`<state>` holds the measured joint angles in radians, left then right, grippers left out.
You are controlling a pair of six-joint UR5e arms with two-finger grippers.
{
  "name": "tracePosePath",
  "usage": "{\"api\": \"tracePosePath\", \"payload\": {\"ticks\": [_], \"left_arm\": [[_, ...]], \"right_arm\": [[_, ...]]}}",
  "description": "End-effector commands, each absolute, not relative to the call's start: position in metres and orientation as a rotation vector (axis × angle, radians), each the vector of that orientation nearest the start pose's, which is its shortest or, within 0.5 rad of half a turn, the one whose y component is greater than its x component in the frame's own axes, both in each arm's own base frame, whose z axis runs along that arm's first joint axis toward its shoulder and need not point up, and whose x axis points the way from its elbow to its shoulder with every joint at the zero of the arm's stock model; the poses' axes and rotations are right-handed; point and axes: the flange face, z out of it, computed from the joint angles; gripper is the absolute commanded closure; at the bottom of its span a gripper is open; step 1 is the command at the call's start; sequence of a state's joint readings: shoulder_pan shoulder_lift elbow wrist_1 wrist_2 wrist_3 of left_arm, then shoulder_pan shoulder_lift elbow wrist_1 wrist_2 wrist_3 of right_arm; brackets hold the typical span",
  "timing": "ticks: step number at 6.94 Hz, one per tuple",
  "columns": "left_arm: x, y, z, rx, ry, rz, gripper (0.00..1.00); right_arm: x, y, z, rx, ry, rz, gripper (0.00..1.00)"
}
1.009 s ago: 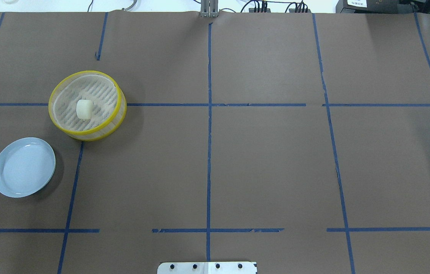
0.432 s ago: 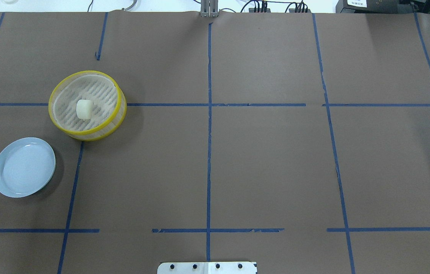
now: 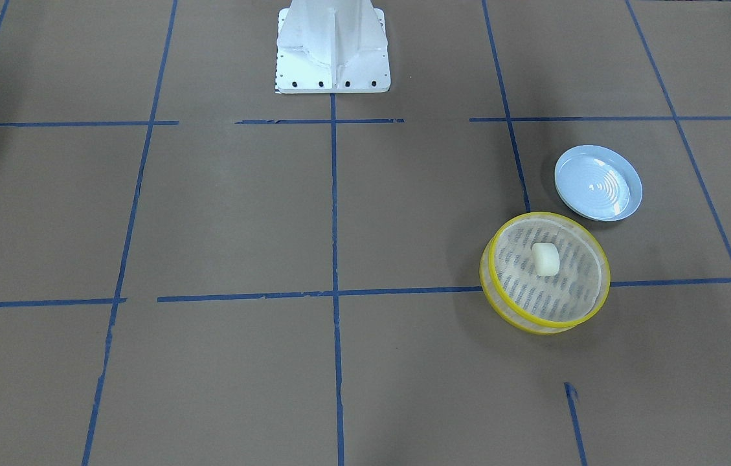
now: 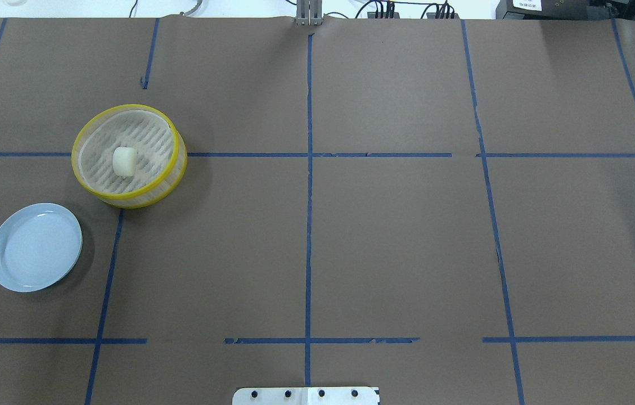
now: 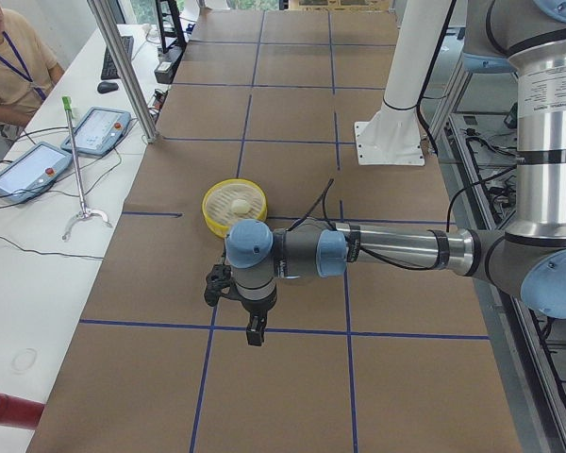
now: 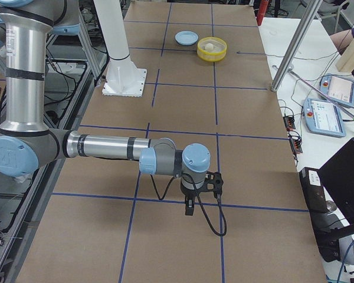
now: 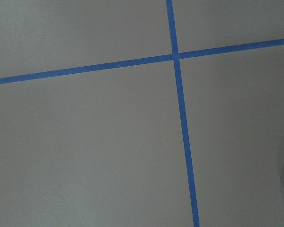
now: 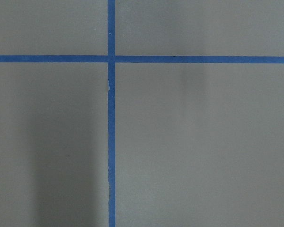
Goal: Place bun in steamer
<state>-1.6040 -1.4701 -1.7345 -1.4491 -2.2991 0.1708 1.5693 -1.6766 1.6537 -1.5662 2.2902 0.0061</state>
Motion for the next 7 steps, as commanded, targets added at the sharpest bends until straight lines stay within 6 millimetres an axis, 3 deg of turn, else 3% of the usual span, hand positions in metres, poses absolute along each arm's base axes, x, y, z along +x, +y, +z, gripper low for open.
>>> {"api": "tracePosePath", "payload": {"ticks": [1,7], "left_arm": [[-0.082,-0.446,0.642,0.011,0.739,0.102,0.0],[-0.08,-0.449,0.63,0.017,0.826,0.045,0.0]], "right_arm": [[0.067,-0.446,0.671,-0.02,-0.719,0.011,0.0],[0.067,-0.446,0.671,-0.02,-0.719,0.011,0.0]]}}
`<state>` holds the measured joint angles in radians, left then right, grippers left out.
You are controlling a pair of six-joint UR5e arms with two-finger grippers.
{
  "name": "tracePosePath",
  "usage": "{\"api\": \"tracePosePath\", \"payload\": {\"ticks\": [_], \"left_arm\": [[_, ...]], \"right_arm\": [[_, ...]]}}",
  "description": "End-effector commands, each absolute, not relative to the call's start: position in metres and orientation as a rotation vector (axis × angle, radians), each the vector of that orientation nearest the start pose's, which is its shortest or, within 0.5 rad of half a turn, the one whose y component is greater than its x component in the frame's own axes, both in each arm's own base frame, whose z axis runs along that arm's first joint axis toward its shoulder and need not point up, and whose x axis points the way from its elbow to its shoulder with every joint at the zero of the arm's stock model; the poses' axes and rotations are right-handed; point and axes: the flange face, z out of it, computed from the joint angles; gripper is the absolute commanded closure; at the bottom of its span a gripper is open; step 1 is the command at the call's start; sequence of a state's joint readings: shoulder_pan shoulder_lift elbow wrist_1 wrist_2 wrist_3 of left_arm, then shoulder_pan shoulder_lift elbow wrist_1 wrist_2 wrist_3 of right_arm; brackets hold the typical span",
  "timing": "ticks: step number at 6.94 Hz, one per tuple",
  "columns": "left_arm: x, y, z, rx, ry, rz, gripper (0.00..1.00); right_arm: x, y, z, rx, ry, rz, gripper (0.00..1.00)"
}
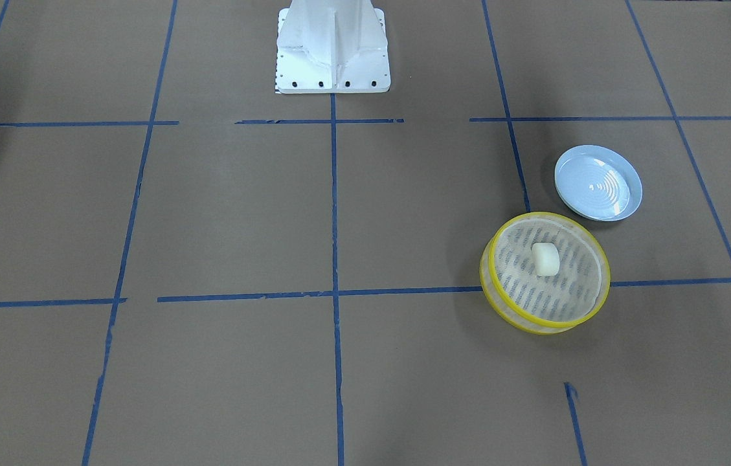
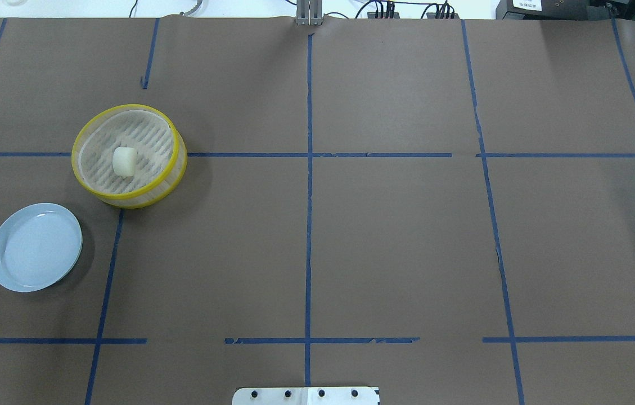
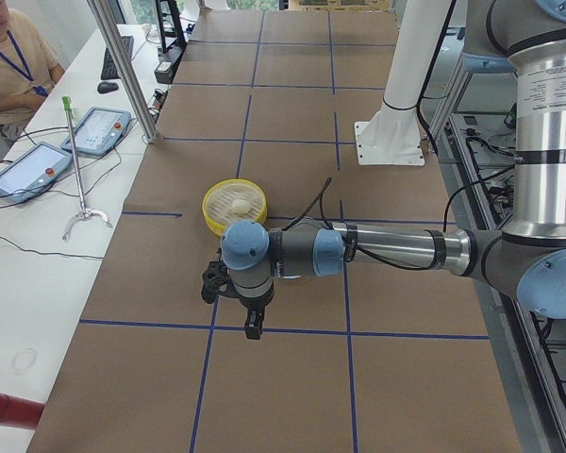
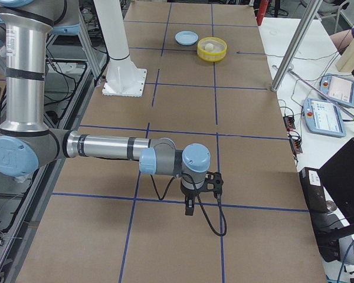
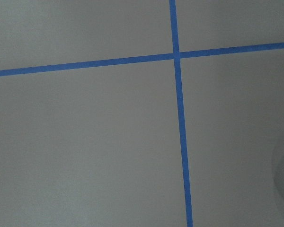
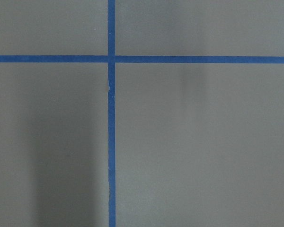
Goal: Place bun in steamer
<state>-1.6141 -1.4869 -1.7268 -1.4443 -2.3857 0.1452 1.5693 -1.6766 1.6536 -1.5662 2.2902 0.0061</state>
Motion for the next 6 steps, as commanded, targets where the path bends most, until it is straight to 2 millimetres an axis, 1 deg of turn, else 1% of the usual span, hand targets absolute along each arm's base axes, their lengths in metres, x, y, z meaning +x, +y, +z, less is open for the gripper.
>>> {"api": "tracePosePath", "payload": {"ticks": [1,6], "left_arm": [[-0.0811,-0.4535,0.6259,0.008,0.815,0.001,0.0],[-0.0806,-0.4567,0.6284,0.006,0.814,0.006,0.0]], "right_arm": [[0.067,-0.4456,0.6709,-0.02,-0.719,0.011,0.0],[0.067,-0.4456,0.6709,-0.02,-0.719,0.011,0.0]]}}
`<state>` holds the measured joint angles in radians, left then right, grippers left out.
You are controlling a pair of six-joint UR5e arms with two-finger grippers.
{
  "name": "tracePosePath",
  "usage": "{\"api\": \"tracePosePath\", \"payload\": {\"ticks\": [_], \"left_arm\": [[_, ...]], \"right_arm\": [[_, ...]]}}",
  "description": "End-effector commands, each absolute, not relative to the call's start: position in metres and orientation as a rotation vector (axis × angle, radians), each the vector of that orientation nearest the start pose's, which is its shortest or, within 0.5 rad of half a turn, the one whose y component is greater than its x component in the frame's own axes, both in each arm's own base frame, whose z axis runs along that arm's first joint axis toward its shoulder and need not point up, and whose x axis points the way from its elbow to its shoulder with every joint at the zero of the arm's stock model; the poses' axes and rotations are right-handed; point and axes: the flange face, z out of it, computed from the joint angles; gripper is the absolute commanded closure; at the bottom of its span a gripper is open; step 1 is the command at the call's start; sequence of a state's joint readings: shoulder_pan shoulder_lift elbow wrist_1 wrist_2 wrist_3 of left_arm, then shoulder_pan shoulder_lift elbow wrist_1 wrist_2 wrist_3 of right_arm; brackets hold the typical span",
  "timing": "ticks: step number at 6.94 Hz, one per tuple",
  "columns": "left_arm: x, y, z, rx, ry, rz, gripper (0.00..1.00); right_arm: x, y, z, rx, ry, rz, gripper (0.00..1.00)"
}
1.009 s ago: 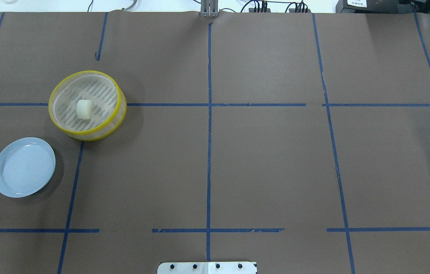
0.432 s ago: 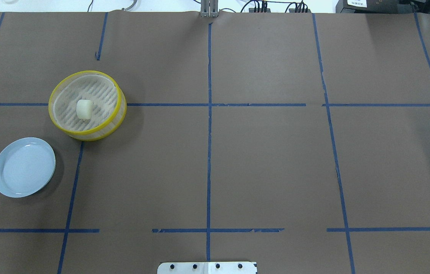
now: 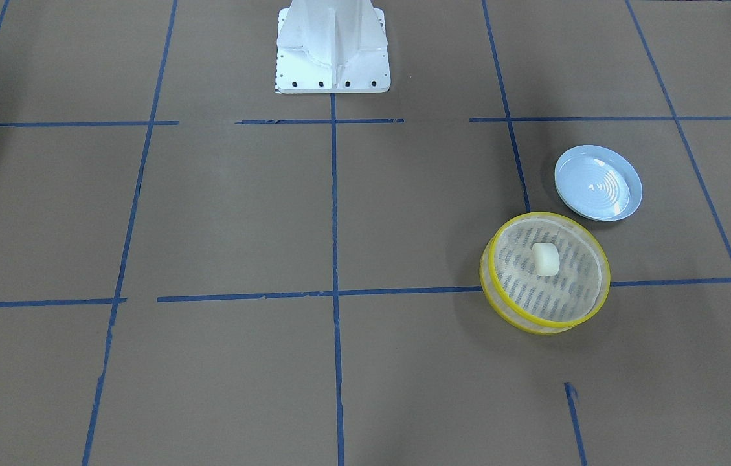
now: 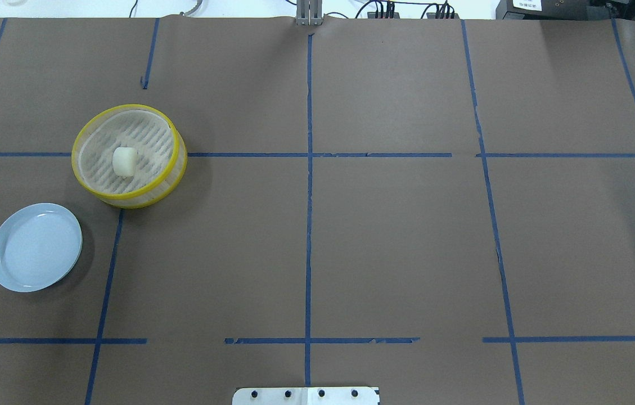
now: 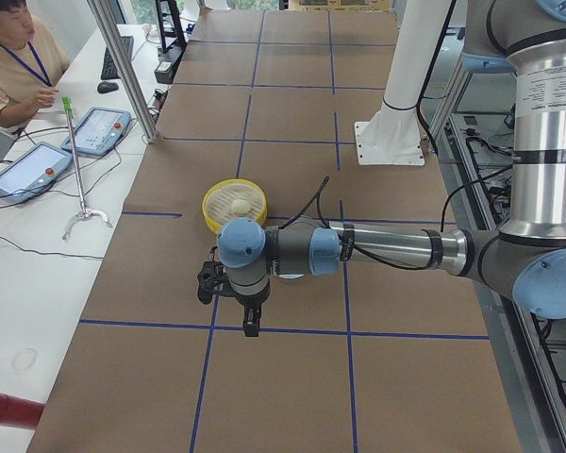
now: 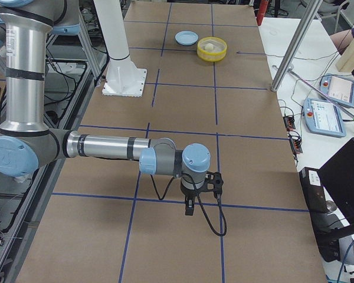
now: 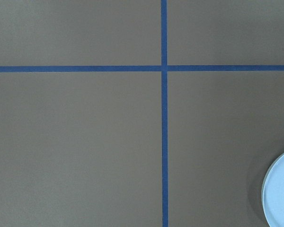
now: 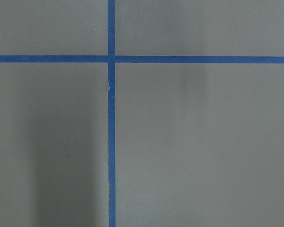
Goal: Place bun in steamer
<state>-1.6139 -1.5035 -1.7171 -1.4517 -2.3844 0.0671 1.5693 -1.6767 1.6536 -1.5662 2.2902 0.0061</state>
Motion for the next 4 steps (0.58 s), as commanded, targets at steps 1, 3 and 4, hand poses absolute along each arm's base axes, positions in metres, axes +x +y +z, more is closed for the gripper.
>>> {"api": "tracePosePath", "payload": {"ticks": [1,3,4], "left_arm": [[-0.0808,-0.4574,0.6286,0.006,0.812,0.006,0.0],[-0.081,-0.4596,0.6265,0.013,0.81,0.012,0.0],[-0.081,-0.4595,0.6272,0.011,0.811,0.011,0.0]], "right_arm": [[0.067,-0.4456,0.6709,-0.02,-0.719,0.011,0.0],[0.067,-0.4456,0.6709,-0.02,-0.719,0.011,0.0],[0.067,-0.4456,0.6709,-0.02,-0.719,0.011,0.0]]}}
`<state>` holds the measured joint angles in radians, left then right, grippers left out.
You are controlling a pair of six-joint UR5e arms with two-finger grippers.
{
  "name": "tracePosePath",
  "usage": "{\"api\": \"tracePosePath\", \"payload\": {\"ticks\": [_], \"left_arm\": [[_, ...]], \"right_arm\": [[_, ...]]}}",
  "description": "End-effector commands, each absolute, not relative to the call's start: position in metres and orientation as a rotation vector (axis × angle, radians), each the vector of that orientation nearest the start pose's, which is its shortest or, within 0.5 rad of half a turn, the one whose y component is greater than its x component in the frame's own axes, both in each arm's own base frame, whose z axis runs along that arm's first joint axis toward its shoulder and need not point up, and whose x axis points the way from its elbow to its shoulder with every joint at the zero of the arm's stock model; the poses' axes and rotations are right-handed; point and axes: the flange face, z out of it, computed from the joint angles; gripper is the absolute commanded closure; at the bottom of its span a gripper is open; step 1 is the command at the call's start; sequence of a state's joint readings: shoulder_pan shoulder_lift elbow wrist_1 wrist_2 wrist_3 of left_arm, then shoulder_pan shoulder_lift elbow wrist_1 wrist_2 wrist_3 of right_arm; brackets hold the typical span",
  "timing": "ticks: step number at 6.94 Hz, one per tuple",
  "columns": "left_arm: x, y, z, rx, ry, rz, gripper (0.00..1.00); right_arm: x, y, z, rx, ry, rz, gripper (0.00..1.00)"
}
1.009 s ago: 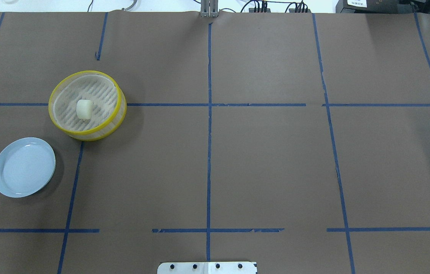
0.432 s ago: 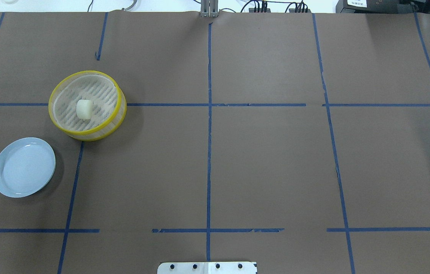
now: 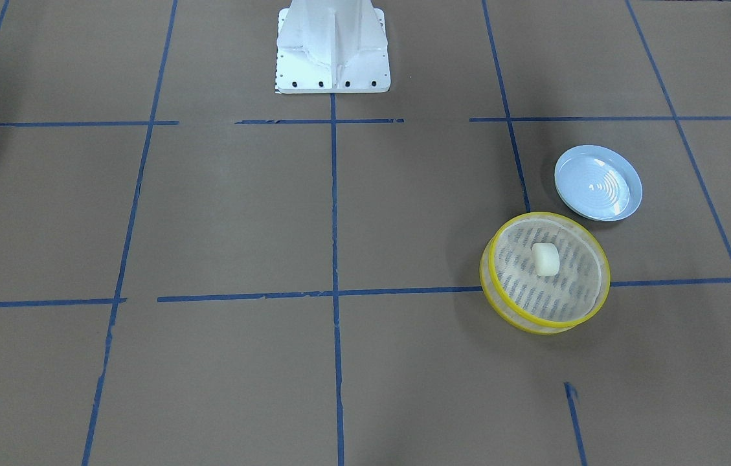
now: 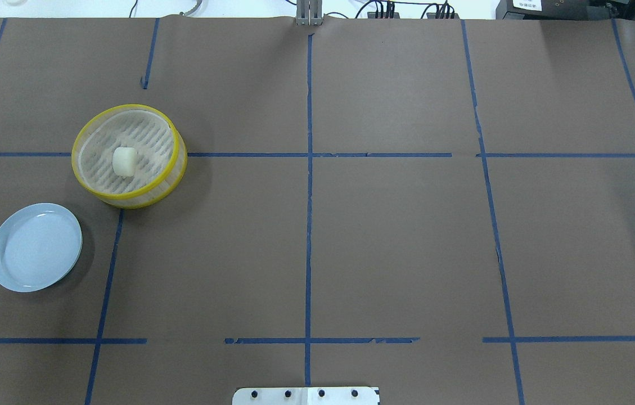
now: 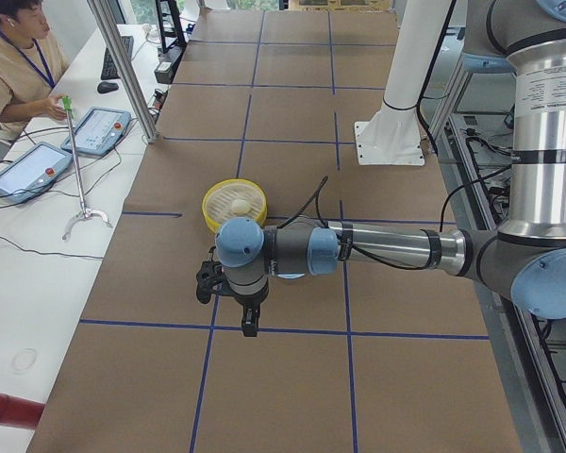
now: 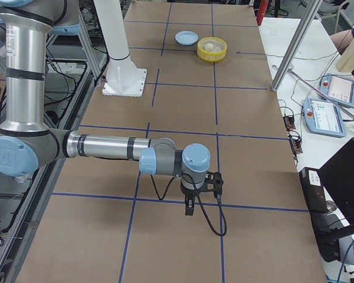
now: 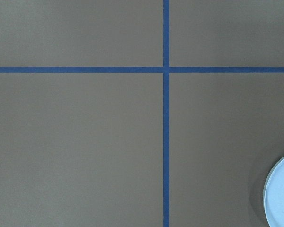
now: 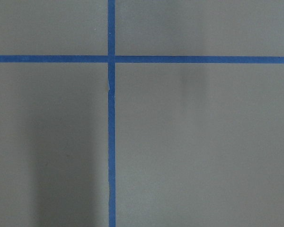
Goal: Place bun in steamer
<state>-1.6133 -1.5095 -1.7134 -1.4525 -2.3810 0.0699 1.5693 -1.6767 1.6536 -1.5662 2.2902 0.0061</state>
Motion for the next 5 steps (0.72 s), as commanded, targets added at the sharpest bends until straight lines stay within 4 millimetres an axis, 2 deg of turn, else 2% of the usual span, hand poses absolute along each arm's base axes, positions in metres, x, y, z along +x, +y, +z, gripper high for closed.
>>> {"api": "tracePosePath", "payload": {"ticks": [1,5], "left_arm": [[-0.081,-0.4601,0.628,0.01,0.811,0.011,0.0],[-0.081,-0.4603,0.6307,0.012,0.811,0.033,0.0]], "right_arm": [[0.067,-0.4456,0.6709,-0.02,-0.719,0.011,0.0],[0.067,-0.4456,0.6709,-0.02,-0.719,0.011,0.0]]}}
